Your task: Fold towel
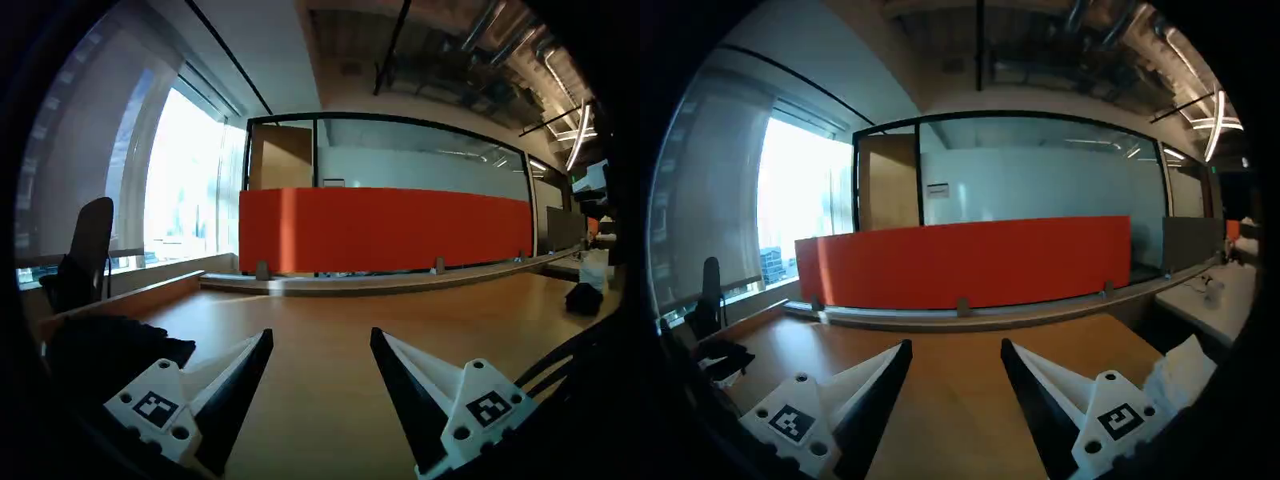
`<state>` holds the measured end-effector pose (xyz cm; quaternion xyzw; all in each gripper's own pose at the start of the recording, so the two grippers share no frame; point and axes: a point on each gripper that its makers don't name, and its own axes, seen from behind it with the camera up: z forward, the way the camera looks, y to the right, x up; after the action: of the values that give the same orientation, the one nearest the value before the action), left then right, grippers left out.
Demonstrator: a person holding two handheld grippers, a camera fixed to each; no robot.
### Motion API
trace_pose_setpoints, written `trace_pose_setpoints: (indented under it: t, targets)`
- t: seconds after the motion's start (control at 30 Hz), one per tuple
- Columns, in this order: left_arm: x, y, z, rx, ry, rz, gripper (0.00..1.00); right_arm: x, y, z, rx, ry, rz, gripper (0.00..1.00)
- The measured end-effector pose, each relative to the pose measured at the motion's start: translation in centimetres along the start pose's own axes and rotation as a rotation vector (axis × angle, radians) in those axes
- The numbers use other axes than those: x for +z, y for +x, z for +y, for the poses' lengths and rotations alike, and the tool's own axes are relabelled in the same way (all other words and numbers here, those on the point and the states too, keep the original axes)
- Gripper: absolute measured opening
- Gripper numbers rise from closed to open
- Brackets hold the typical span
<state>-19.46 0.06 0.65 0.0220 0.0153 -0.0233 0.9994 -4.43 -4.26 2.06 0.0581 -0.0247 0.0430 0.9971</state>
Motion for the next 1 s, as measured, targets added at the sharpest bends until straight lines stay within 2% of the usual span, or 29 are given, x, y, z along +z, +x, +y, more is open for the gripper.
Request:
trace_pose_setpoints:
  t: [0.6,1.0]
  targets:
    - [0.25,0.0,0.42,0.0,-0.007,-0.002,0.9,0.31,0.2,-0.79,0.004,0.014,-0.003,0.86]
    - [0.24,-0.09,0.45,0.001,-0.006,-0.002,0.9,0.19,0.48,-0.39,-0.002,0.009,0.004,0.86]
